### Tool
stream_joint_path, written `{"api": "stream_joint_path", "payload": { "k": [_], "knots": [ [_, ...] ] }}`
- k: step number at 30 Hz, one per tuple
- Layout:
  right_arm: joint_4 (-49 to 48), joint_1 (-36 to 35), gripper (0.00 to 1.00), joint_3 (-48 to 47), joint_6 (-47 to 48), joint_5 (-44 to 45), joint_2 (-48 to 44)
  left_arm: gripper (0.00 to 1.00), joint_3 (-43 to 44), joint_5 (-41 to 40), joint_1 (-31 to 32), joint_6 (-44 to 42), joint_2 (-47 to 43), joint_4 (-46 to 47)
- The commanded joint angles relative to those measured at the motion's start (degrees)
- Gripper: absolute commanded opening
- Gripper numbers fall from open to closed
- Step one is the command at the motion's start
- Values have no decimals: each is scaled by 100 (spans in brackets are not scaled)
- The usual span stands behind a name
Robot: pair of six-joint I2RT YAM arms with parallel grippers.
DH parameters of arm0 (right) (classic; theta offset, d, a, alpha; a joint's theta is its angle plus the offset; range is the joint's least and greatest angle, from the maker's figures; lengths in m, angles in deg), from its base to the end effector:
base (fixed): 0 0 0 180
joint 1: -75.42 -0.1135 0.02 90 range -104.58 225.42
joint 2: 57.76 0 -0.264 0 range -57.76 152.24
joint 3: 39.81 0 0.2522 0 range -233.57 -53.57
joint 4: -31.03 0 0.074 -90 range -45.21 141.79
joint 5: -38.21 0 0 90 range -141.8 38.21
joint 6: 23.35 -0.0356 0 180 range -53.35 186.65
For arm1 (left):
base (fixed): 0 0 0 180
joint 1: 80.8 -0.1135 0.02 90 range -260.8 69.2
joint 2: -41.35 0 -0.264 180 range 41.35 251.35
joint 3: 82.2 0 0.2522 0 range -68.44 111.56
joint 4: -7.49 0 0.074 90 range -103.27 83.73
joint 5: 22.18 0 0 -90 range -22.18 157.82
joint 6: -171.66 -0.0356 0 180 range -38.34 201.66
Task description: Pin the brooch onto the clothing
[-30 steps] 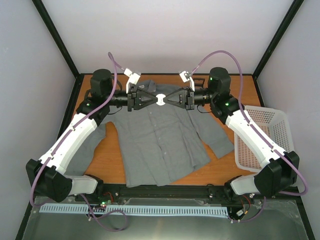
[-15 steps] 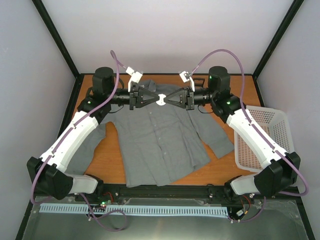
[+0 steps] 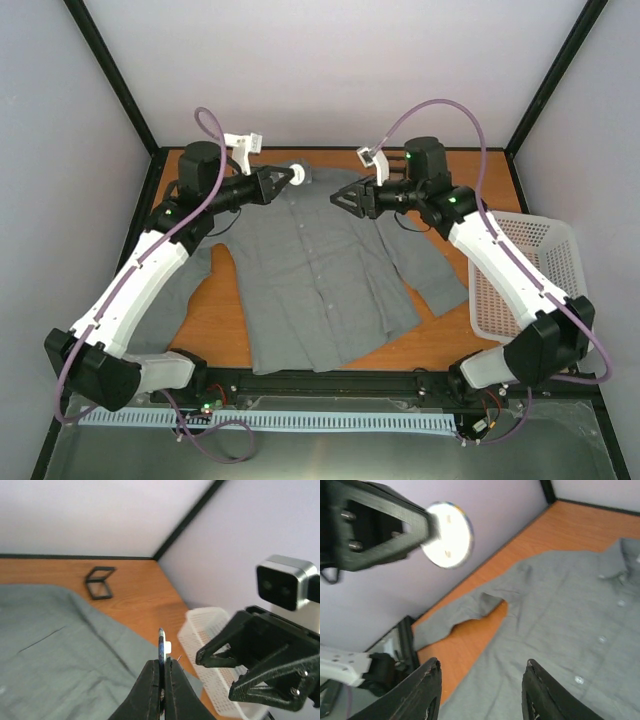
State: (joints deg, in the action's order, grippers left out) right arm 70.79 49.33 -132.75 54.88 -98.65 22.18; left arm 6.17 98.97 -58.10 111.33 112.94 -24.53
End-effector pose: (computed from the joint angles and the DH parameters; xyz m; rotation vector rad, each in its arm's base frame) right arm 0.2647 0.1585 0.3859 -0.7899 1.9453 1.2367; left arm 0.2502 -0.1246 0.4093 0.2898 1.9305 -1.1212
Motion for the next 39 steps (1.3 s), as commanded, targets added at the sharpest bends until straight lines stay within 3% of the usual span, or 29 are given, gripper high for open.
{"api": "stream_joint_path", "payload": {
  "k": [1,5,11,19,25,26,29,32,39],
  "knots": [
    [91,-189,44,18,267,1084,510,1,-71,-1323,-205,432,-66,-658],
    [-308,-486,43,0,346,1879,1045,1,-128,-1688,-532,639,-69,-988],
    [-1136,-837,42,-324,328,2739,2029,1,-685,-925,-1469,735,-93,-679],
    [-805,-1445,43,-2013,752,3832,4045,1,-1381,-983,-2148,82,-146,-478],
    [-99,-1645,43,-3716,1057,4065,5431,1,-2052,4,-2674,221,-423,-672],
    [24,-1705,44,-4062,1156,4131,5620,1,-2083,-19,-2708,223,-557,-753],
    [658,-1844,59,-5070,1375,4331,6290,1,-2133,-365,-2718,373,-855,-963],
    [1124,-1865,64,-5878,1374,4329,6903,1,-2466,-174,-2716,530,-1081,-699],
    [1192,-1971,71,-6070,1380,4402,7352,1,-2745,-265,-2718,408,-1246,-925]
  ]
}}
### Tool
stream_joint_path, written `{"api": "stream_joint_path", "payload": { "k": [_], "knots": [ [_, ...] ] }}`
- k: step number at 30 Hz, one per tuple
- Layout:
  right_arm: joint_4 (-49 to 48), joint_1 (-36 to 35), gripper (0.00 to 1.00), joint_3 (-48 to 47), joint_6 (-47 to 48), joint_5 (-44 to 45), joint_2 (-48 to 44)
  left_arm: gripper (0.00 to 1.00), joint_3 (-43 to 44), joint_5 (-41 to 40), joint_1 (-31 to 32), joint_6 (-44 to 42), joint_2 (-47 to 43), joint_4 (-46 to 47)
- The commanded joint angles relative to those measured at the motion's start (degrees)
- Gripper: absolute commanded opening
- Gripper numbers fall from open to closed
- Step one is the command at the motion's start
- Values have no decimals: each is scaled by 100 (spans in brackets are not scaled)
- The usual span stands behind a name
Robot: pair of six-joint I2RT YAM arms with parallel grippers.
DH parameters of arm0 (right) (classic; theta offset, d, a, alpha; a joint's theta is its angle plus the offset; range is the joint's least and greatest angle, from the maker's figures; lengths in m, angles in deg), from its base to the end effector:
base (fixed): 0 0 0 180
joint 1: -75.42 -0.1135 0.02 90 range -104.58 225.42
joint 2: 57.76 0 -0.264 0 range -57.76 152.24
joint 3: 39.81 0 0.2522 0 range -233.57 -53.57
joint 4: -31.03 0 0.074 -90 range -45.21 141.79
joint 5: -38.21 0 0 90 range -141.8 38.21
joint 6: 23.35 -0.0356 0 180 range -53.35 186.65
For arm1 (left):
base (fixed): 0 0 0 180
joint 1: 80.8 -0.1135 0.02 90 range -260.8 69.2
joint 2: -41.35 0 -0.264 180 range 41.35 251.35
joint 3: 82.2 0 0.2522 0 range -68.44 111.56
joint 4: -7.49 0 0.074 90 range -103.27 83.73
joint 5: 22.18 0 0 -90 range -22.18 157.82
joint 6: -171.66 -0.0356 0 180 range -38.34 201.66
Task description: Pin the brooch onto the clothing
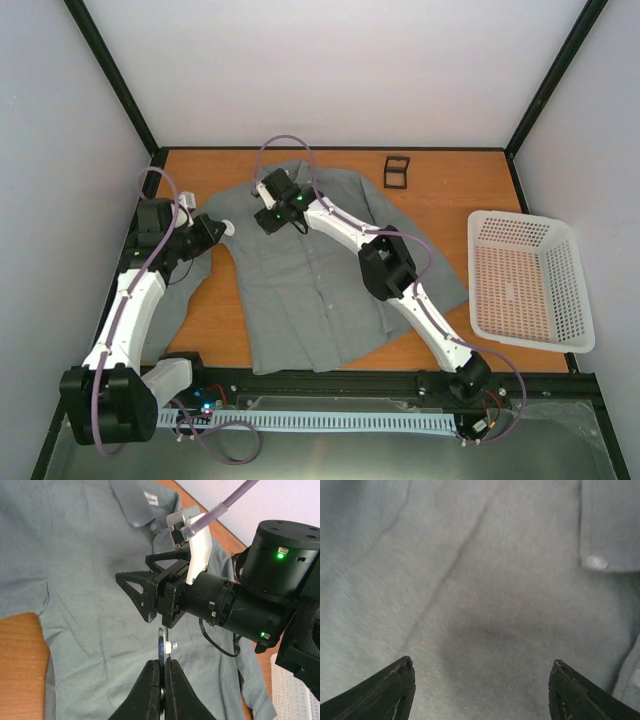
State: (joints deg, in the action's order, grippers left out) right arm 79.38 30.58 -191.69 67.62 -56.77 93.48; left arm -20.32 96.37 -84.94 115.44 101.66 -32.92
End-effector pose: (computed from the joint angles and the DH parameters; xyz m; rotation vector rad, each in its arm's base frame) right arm 0.4072 0.4092 0.1624 -0.9915 2.2408 0.4528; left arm 0.2240 -0.0008 0.2837 -0.4754 2.2336 -0.8351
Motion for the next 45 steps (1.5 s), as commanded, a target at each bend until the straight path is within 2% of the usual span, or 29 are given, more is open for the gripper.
{"api": "stream_joint_path", "payload": {
  "k": [1,5,9,10,14,15,19,22,25,29,34,37,41,45],
  "knots": [
    [394,-129,71,-188,138,321,278,1,-117,-38,-34,1,-159,-74],
    [686,-164,68,-88,109,558,396,1,-41,-186,-34,-51,-191,-52],
    [827,-165,54,162,-114,531,374,1,248,-423,-33,-317,114,24],
    [841,-158,49,217,-147,491,372,1,303,-484,-34,-409,222,92],
    [772,-150,6,294,-108,320,334,1,408,-937,-49,-768,772,713],
    [708,-145,3,315,-35,176,299,1,399,-988,-57,-863,924,926],
    [300,-131,3,524,86,-243,-22,1,586,-902,-131,-1338,1737,1569],
    [-151,-86,3,889,211,-939,-370,1,995,-177,-166,-2012,2592,1892],
    [-508,21,3,1245,334,-1511,-578,1,1562,595,-166,-2685,3481,1905],
    [-807,276,3,1779,428,-2327,-705,1,1931,1452,-166,-3327,4195,2147],
    [-1250,583,3,2199,415,-3200,-893,1,2454,1853,-148,-3575,5030,1697],
    [-1324,719,3,2130,498,-3571,-889,1,2632,1609,-71,-3723,5242,1401],
    [-1001,830,3,1704,680,-4067,-638,1,2630,1090,156,-3772,5207,1583],
    [-1010,907,3,1465,571,-4520,-474,1,2465,415,630,-4395,5087,1889]
  ]
}}
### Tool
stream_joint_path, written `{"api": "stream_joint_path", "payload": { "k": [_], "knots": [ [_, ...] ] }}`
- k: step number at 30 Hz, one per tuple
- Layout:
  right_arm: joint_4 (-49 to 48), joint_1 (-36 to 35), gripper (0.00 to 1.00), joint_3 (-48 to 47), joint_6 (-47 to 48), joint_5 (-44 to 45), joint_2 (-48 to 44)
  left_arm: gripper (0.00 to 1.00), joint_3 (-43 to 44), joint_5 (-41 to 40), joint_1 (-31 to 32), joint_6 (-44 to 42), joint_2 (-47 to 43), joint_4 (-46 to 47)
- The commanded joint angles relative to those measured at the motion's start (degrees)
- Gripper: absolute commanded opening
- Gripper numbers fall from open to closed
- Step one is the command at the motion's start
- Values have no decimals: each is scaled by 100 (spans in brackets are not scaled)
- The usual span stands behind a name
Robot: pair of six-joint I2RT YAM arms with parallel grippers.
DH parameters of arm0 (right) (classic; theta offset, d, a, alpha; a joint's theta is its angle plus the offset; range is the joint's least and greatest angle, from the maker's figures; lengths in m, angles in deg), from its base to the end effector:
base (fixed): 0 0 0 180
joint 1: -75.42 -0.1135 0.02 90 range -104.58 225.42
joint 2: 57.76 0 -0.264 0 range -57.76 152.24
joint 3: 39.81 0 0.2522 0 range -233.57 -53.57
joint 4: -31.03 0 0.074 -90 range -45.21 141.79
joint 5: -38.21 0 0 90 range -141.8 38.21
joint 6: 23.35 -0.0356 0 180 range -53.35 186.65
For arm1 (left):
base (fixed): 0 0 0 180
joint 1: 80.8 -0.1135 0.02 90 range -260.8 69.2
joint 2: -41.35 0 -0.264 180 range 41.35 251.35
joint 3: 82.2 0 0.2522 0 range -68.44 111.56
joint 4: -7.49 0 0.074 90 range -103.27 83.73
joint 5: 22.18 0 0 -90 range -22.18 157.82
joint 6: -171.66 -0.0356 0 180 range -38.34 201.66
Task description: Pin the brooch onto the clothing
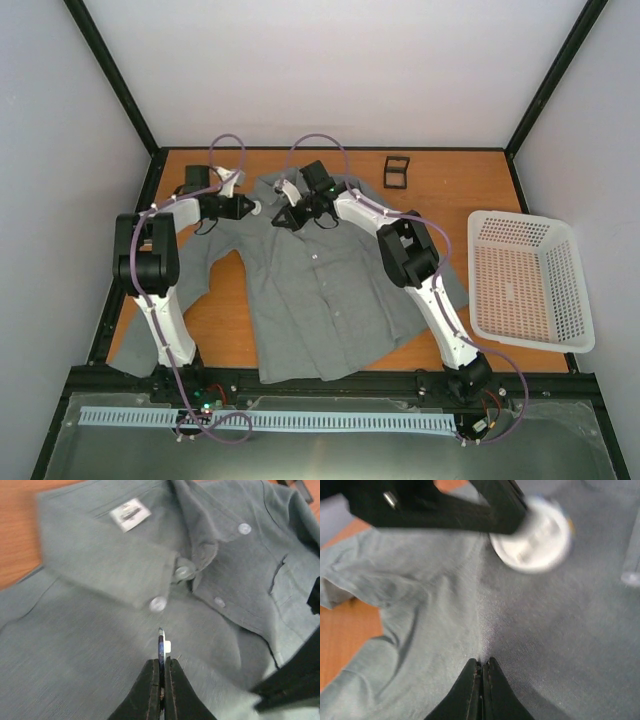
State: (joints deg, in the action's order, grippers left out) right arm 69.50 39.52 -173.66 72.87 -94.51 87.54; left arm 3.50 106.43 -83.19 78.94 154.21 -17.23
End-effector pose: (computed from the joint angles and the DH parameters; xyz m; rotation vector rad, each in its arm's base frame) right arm 0.4303 0.3413 0.1371 -1.1911 2.1332 1.1403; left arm 0.4104 -0.0051 0.1615 0.2902 2.3416 -0.7837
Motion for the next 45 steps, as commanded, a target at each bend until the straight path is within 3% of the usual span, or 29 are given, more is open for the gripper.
{"api": "stream_joint_path", "payload": {
  "k": [1,6,13,29,45],
  "knots": [
    [2,39,3,-433,2,-912,175,1,-23,-758,527,-826,-236,518],
    [120,120,3,-709,-27,-1108,326,1,-636,-879,556,-1138,-568,1471],
    [84,219,3,-682,-187,-1133,337,1,-976,-740,556,-1487,-814,1919],
    [44,326,3,-768,-347,-1109,419,1,-885,237,556,-2235,-832,1429],
    [120,417,3,-770,-265,-1107,238,1,-697,60,555,-2370,-721,1097]
  ]
}}
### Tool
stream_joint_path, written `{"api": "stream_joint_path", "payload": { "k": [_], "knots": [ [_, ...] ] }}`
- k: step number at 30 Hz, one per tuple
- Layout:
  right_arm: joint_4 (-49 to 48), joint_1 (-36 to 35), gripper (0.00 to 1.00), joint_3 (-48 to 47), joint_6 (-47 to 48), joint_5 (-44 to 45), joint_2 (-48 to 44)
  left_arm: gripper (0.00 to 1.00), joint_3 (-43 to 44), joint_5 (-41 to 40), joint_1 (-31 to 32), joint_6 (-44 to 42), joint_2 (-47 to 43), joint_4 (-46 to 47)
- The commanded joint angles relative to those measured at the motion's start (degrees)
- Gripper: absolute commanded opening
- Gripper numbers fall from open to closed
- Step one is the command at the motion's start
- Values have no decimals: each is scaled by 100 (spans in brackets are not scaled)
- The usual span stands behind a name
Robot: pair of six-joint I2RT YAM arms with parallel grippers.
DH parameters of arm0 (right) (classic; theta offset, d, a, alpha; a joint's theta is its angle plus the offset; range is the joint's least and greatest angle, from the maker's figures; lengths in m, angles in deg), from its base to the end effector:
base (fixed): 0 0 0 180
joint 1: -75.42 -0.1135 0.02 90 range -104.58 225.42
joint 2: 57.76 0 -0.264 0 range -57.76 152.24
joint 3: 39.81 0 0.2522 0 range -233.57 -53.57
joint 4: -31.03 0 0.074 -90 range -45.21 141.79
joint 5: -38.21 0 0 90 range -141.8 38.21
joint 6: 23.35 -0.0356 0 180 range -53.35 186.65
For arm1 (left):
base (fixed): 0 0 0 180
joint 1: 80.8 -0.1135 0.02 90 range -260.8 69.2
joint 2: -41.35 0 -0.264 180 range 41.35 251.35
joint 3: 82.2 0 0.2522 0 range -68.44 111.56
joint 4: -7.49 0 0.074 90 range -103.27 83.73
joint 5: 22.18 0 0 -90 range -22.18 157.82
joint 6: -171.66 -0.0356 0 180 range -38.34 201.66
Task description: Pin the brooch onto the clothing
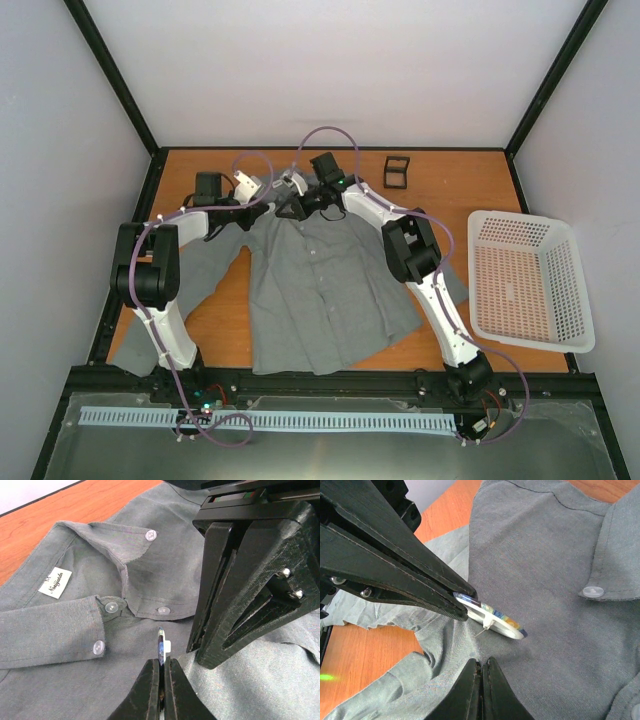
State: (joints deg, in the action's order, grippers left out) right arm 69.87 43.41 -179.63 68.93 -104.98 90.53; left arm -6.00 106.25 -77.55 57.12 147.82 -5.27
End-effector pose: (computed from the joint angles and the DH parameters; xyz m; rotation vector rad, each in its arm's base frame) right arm 0.4586 0.3203 0.1450 -1.1170 2.0819 1.3545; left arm 0.3853 -0.0440 0.1700 0.8383 2.0231 -0.5679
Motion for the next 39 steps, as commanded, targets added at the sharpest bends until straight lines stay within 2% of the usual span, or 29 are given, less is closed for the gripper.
{"api": "stream_joint_path", "payload": {
  "k": [1,23,39],
  "knots": [
    [87,29,3,-180,139,-87,-70,1,278,95,-8,-186,-50,-104],
    [47,63,3,-268,0,-1,-115,1,244,-315,132,-459,101,-166],
    [147,72,3,-394,-11,-1,-42,0,101,-197,185,-686,31,-131]
  ]
}}
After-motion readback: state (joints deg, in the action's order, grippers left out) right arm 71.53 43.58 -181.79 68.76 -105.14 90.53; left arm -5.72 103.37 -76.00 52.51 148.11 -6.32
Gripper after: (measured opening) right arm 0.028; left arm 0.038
